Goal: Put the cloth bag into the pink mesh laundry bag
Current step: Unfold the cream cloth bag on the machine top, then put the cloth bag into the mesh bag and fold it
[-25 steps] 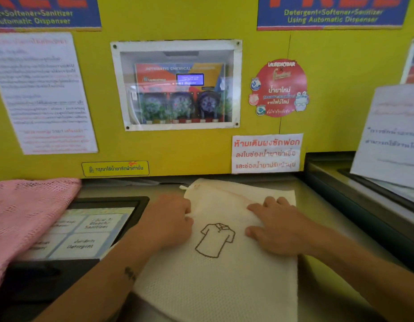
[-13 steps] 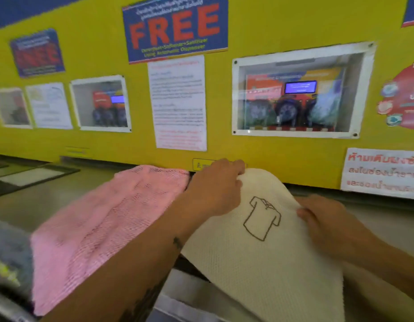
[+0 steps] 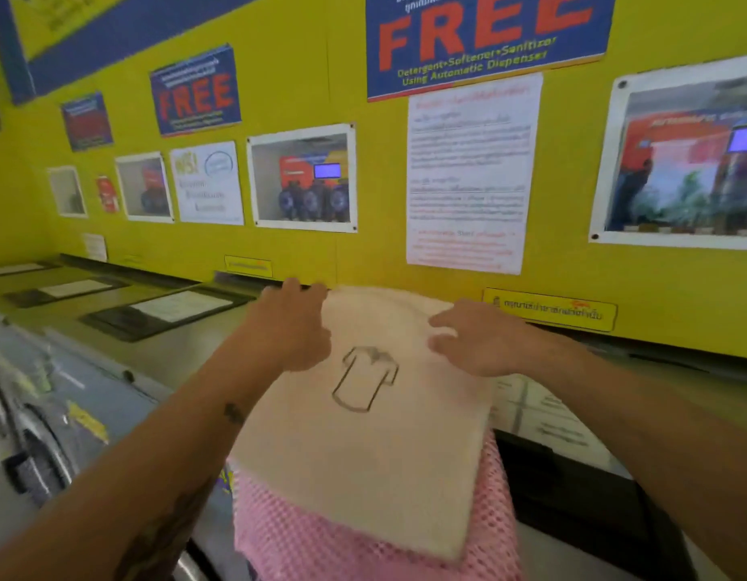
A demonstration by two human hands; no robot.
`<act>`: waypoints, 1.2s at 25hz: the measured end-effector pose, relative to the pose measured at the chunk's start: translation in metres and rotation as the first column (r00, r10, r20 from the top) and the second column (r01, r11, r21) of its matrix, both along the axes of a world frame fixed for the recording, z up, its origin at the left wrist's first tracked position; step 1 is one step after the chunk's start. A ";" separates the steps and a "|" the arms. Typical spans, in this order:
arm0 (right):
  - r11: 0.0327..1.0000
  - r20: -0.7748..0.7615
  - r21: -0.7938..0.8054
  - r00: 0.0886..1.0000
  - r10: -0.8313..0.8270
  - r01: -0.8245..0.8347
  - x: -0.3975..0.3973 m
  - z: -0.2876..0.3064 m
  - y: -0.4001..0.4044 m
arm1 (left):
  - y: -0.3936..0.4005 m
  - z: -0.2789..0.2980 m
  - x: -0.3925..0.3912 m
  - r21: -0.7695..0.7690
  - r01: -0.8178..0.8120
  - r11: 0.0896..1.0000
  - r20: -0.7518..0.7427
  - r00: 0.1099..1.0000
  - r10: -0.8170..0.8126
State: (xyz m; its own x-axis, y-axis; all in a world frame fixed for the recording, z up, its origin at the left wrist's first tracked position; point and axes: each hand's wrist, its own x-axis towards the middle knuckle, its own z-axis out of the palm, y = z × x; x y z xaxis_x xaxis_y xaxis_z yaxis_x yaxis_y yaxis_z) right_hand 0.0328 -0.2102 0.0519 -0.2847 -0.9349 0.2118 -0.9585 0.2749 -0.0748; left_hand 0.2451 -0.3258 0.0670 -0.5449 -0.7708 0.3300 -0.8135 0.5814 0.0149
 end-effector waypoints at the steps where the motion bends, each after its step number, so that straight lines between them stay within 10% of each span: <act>1: 0.986 0.001 0.166 1.000 -0.008 0.007 0.007 -0.007 -0.014 | -0.013 -0.014 0.010 0.144 -0.026 0.989 0.117 0.993 0.009; 5: 0.915 0.001 0.402 1.000 0.016 -0.015 0.012 -0.044 -0.050 | -0.040 -0.066 0.016 0.404 0.090 0.910 0.151 0.975 -0.163; 11: 0.963 0.166 0.260 0.986 0.031 -0.075 -0.001 -0.036 -0.045 | -0.047 -0.074 -0.003 0.316 0.091 0.944 0.137 0.981 -0.141; 15: 0.959 -0.061 0.276 0.997 -0.039 0.055 -0.002 -0.026 -0.033 | -0.031 -0.068 -0.001 0.287 0.133 0.949 0.039 0.988 -0.150; 20: 0.930 0.085 0.155 0.942 0.323 -0.333 0.060 -0.002 0.032 | 0.018 -0.052 0.039 0.263 0.351 0.899 -0.223 0.928 -0.298; 23: 0.789 0.166 0.423 0.894 0.416 -0.445 0.094 -0.001 0.077 | 0.044 -0.054 0.056 0.321 0.295 0.900 -0.167 0.953 -0.253; 30: 0.777 -0.170 0.536 0.859 0.482 -0.330 0.100 -0.030 0.109 | 0.100 -0.068 0.077 0.513 0.209 0.832 -0.040 0.975 -0.220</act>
State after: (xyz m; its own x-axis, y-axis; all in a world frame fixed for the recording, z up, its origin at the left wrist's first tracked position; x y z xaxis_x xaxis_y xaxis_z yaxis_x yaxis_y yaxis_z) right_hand 0.1326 -0.1012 0.0224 0.1470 -0.9495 -0.2773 -0.9438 -0.2185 0.2481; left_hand 0.3223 -0.2262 -0.0007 -0.7186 -0.6895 -0.0910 -0.6725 0.6555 0.3436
